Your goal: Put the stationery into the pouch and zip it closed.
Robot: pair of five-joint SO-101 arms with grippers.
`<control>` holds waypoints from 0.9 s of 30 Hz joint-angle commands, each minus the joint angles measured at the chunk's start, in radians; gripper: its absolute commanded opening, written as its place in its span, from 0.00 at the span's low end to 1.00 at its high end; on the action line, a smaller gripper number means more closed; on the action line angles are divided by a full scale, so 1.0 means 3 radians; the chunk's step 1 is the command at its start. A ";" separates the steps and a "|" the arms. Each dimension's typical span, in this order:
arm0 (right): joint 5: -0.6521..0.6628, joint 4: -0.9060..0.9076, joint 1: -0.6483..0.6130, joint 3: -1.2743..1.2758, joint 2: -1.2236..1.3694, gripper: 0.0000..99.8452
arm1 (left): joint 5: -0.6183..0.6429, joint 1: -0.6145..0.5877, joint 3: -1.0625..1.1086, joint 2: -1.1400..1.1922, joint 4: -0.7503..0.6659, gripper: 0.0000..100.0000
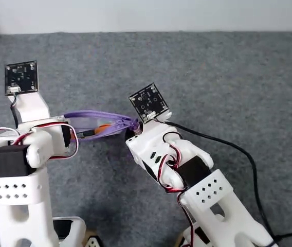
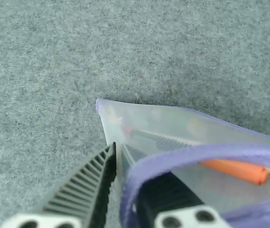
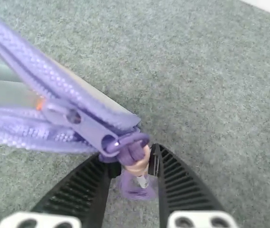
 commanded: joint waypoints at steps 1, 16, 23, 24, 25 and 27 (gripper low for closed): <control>0.0036 -0.0069 0.0023 -0.0169 0.0008 0.08 | -0.0015 0.0010 -0.0003 -0.0046 -0.0072 0.01; 0.0199 -0.0023 0.0023 -0.0199 -0.0100 0.01 | -0.0010 0.0010 -0.0013 -0.0051 -0.0061 0.01; 0.0220 0.0325 0.0043 -0.0210 -0.0627 0.01 | -0.0056 0.0015 -0.0023 -0.0113 0.0031 0.02; 0.0245 0.0330 0.0043 -0.0210 -0.0708 0.01 | -0.0138 0.0072 -0.0023 -0.0174 0.0082 0.03; 0.0297 0.0330 0.0043 -0.0210 -0.0785 0.01 | -0.0240 0.0169 -0.0023 -0.0251 0.0164 0.07; 0.0348 0.0315 0.0043 -0.0210 -0.0872 0.01 | -0.0276 0.0332 -0.0023 -0.0419 0.0292 0.16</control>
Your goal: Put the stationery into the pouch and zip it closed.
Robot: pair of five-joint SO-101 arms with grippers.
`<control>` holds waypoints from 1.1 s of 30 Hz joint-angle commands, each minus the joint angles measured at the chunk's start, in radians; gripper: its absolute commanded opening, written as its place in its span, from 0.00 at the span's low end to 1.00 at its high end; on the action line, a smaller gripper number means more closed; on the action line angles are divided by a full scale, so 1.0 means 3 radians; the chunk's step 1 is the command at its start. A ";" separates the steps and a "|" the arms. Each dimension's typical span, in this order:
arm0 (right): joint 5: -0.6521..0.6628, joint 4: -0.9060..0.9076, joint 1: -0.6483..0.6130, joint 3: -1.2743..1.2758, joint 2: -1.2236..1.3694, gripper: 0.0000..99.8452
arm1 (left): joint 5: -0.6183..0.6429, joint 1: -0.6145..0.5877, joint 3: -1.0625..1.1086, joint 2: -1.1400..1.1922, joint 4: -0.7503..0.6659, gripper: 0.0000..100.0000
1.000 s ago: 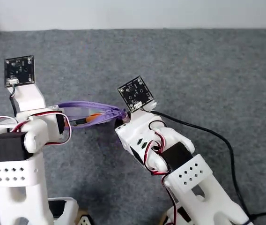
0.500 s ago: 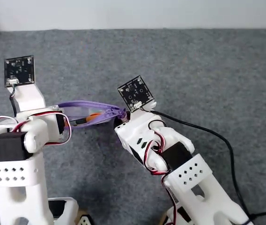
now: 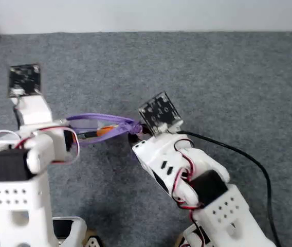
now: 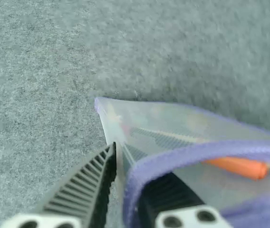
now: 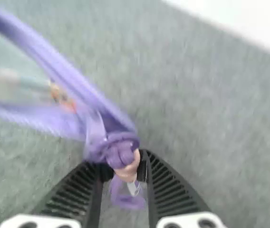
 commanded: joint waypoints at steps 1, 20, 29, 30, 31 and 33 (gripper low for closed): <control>0.0097 0.0008 0.0028 -0.0210 -0.0212 0.01 | -0.0031 0.0266 -0.0023 -0.0348 0.0169 0.20; 0.0506 -0.1092 0.0386 -0.0225 -0.0207 0.01 | 0.0077 -0.0210 -0.0437 -0.1427 0.0312 0.24; 0.0726 -0.1736 0.0371 -0.0225 -0.0202 0.01 | 0.0072 -0.0655 -0.0263 -0.1570 0.0327 0.24; 0.0772 -0.1747 0.0371 -0.0225 -0.0202 0.01 | 0.0072 -0.0634 -0.0207 -0.1570 0.0332 0.24; 0.0808 -0.1747 0.0371 -0.0225 -0.0207 0.01 | 0.0072 -0.0598 -0.0161 -0.1570 0.0332 0.24; 0.0854 -0.1741 0.0366 -0.0225 -0.0217 0.01 | 0.0072 -0.0465 -0.0105 -0.1570 0.0332 0.24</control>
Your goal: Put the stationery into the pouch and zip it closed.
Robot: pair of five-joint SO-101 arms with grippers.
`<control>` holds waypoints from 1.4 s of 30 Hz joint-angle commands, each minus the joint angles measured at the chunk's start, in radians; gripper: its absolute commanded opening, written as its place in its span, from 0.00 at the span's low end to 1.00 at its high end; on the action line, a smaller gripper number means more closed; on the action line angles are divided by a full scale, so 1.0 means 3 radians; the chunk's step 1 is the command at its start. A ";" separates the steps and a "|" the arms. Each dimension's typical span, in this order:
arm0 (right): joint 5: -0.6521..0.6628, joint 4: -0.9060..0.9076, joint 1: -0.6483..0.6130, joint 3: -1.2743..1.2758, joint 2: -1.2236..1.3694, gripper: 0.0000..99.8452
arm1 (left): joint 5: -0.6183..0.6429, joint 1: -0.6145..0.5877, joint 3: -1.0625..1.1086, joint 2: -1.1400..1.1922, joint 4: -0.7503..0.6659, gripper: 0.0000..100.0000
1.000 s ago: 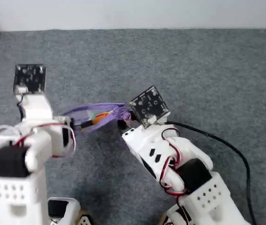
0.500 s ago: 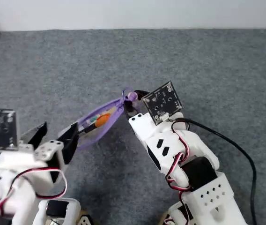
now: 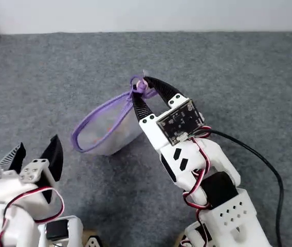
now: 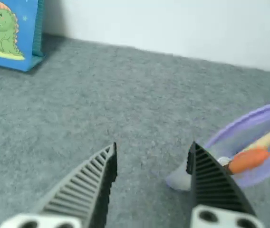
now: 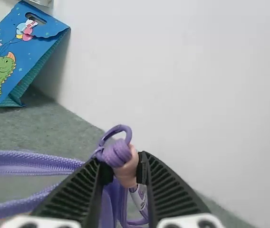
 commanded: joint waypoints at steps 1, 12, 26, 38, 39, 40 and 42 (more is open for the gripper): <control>0.0123 -0.0110 0.0028 -0.0220 -0.0074 0.01 | 0.0026 0.0240 0.0043 -0.0010 0.0036 0.24; 0.0312 -0.0120 0.0023 -0.0220 -0.0059 0.01 | 0.0031 0.1672 0.0013 0.0020 0.0082 0.09; 0.0394 0.1056 -0.0033 -0.0706 -0.0095 0.01 | -0.0113 0.1125 0.1317 0.0020 -0.1243 0.08; 0.0404 0.2222 0.0151 -0.1038 -0.0095 0.01 | -0.0123 0.1217 0.1813 0.0026 -0.2353 0.08; 0.0404 0.2238 0.0217 -0.1033 -0.0069 0.01 | -0.0123 0.1289 0.1813 0.0026 -0.2348 0.08; 0.0399 0.2238 0.0284 -0.1013 -0.0059 0.01 | -0.0128 0.1376 0.1803 0.0026 -0.2307 0.08; 0.0404 0.2232 0.0386 -0.0905 -0.0059 0.01 | -0.0133 0.1601 0.1788 0.0020 -0.2204 0.08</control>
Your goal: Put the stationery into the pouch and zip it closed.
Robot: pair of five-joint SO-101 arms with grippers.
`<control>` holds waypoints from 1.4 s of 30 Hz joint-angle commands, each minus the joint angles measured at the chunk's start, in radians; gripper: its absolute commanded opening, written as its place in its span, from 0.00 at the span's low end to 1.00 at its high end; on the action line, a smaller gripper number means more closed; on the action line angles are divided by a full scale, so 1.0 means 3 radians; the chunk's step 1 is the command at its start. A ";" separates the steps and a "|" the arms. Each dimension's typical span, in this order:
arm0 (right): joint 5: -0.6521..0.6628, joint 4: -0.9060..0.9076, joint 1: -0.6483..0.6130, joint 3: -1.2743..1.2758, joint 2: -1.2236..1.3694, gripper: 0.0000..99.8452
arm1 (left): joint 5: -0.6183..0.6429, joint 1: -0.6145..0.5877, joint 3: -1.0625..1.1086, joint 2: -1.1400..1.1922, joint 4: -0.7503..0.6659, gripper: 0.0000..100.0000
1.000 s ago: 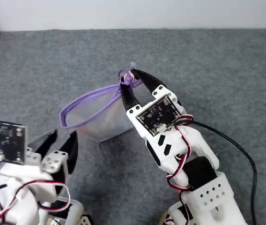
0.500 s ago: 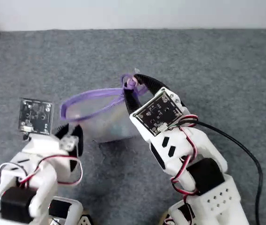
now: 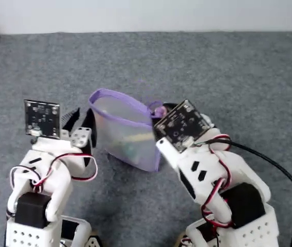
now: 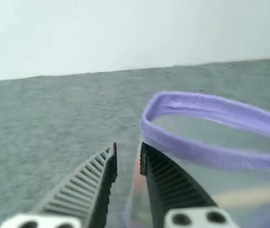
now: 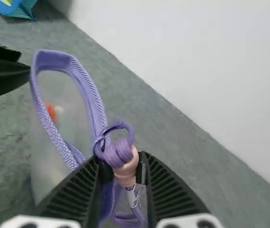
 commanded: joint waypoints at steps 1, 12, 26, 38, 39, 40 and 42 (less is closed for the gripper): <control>0.0031 0.0028 0.0161 0.0046 0.0043 0.01 | -0.0031 0.0384 -0.0043 -0.0020 0.0072 0.09; -0.0107 0.0995 0.0320 0.0179 0.0043 0.01 | -0.0031 0.0527 0.0115 -0.0015 0.0072 0.16; -0.0419 0.1772 0.0739 0.0644 0.0023 0.01 | -0.0031 0.0547 0.0325 -0.0015 -0.0251 0.16; -0.0486 0.1670 0.0908 0.0639 0.0013 0.01 | 0.0000 0.1493 0.0274 -0.0031 -0.0143 0.18; -0.0486 0.1614 0.0908 0.0639 0.0008 0.01 | 0.0061 0.1493 0.0274 -0.0041 -0.0174 0.20; -0.0486 0.1557 0.0908 0.0609 0.0008 0.01 | 0.0164 0.1493 0.0269 -0.0041 -0.0220 0.21; -0.0486 0.1445 0.0908 0.0486 0.0008 0.01 | 0.0343 0.1493 0.0269 -0.0026 -0.0317 0.24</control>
